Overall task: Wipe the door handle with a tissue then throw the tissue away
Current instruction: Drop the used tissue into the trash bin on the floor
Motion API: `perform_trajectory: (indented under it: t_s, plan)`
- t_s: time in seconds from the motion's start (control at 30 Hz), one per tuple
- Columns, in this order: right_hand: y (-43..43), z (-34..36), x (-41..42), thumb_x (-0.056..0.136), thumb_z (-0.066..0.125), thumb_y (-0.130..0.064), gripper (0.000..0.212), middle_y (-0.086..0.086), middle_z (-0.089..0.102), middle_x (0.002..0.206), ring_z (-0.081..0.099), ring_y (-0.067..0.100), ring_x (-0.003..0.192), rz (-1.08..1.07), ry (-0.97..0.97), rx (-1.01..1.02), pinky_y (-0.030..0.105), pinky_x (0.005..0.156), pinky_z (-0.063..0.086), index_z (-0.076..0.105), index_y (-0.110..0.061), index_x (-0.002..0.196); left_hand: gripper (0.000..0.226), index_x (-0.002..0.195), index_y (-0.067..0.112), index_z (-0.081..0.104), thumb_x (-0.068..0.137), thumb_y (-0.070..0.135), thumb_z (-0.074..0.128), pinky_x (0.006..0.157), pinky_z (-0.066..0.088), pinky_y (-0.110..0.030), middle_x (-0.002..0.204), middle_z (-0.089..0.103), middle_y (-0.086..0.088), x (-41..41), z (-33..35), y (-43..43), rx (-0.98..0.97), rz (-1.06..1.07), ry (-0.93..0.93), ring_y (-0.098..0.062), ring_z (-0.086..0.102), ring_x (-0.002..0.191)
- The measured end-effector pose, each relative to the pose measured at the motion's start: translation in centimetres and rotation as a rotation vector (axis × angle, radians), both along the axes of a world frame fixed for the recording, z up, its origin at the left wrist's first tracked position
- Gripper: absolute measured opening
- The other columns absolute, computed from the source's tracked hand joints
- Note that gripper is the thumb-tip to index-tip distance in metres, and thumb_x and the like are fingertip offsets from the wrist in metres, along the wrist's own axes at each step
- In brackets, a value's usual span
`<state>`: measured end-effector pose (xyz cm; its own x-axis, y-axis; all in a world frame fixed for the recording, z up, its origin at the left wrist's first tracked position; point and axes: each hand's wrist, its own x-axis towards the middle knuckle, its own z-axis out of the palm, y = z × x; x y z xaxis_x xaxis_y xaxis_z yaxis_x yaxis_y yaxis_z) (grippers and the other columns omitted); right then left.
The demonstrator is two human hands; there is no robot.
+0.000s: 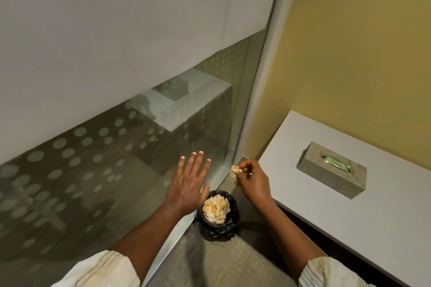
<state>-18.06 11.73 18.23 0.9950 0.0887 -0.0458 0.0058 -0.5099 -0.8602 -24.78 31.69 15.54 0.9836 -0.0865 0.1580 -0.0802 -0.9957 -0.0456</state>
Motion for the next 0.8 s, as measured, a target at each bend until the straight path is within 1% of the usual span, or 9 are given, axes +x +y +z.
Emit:
perform_trajectory:
  t_s: [0.13,0.3,0.37,0.43,0.5,0.53,0.63,0.73,0.8]
  plan:
    - [0.0,-2.7,2.2,0.097,0.058,-0.010,0.010,-0.002,0.065,0.091,0.065,0.019,0.079,0.038,-0.038,-0.071,0.044,0.073,0.059,0.058,-0.020,0.102,0.068,0.153,0.008,0.054,0.097,0.046,0.047,0.121,0.032,-0.061,0.162,0.044,-0.023,2.6,-2.3,-0.4,-0.010,-0.004,0.007,-0.039,0.044,0.150]
    - [0.6,-7.6,5.0,0.098,0.059,-0.015,0.010,-0.002,0.070,0.098,0.064,0.012,0.087,0.072,-0.023,-0.116,0.033,0.080,0.057,0.065,-0.018,0.105,0.070,0.151,0.007,0.057,0.095,0.045,0.037,0.119,0.037,-0.063,0.160,0.046,-0.024,5.6,-6.6,-1.2,-0.069,0.014,0.071,-0.041,0.046,0.148]
    - [0.8,-9.8,5.8,0.096,0.061,-0.016,0.011,-0.002,0.070,0.100,0.064,0.012,0.088,0.093,-0.001,-0.130,0.031,0.081,0.056,0.066,-0.017,0.106,0.068,0.150,0.007,0.057,0.095,0.044,0.042,0.118,0.038,-0.063,0.159,0.047,-0.024,6.5,-8.6,-1.5,-0.075,0.019,0.071,-0.041,0.047,0.147]
    - [1.0,-12.7,6.7,0.094,0.062,-0.013,0.011,-0.002,0.068,0.098,0.062,0.011,0.087,0.121,0.016,-0.160,0.027,0.078,0.054,0.067,-0.016,0.104,0.067,0.150,0.007,0.057,0.094,0.042,0.056,0.118,0.036,-0.062,0.159,0.048,-0.024,7.3,-11.7,-1.9,-0.076,0.027,0.079,-0.041,0.048,0.146]
    - [0.9,-16.0,7.8,0.091,0.062,-0.009,0.011,-0.003,0.065,0.095,0.058,0.011,0.086,0.134,0.011,-0.210,0.019,0.074,0.047,0.069,-0.014,0.099,0.068,0.153,0.008,0.054,0.095,0.042,0.064,0.121,0.028,-0.060,0.162,0.043,-0.024,8.1,-14.8,-2.1,-0.083,0.037,0.107,-0.041,0.044,0.149]
    - [0.8,-17.9,8.3,0.090,0.062,-0.007,0.012,-0.002,0.064,0.095,0.057,0.011,0.086,0.133,0.019,-0.236,0.017,0.072,0.043,0.069,-0.013,0.097,0.068,0.155,0.009,0.053,0.097,0.043,0.061,0.122,0.024,-0.059,0.163,0.042,-0.023,8.4,-16.4,-2.2,-0.085,0.045,0.115,-0.040,0.042,0.150]
    - [0.5,-23.4,9.6,0.092,0.059,-0.007,0.015,0.006,0.064,0.104,0.057,0.018,0.096,0.124,0.110,-0.293,0.026,0.083,0.045,0.069,-0.013,0.101,0.069,0.148,0.008,0.061,0.094,0.046,0.041,0.124,0.029,-0.059,0.156,0.051,-0.024,9.2,-21.0,-2.4,-0.076,0.055,0.174,-0.041,0.052,0.143]
    - [0.5,-29.1,10.8,0.091,0.058,-0.005,0.018,0.007,0.068,0.106,0.061,0.021,0.101,0.137,0.150,-0.307,0.033,0.090,0.050,0.069,-0.011,0.104,0.071,0.144,0.004,0.064,0.091,0.046,0.040,0.120,0.021,-0.056,0.152,0.054,-0.027,9.9,-26.5,-2.3,-0.113,0.056,0.217,-0.044,0.055,0.139]
    - [0.3,-32.4,11.3,0.091,0.058,-0.004,0.019,0.007,0.071,0.103,0.064,0.022,0.097,0.144,0.161,-0.299,0.035,0.089,0.052,0.069,-0.009,0.105,0.070,0.144,0.002,0.063,0.091,0.044,0.045,0.122,0.028,-0.059,0.153,0.052,-0.029,9.9,-29.9,-2.2,-0.168,0.045,0.229,-0.046,0.053,0.140]
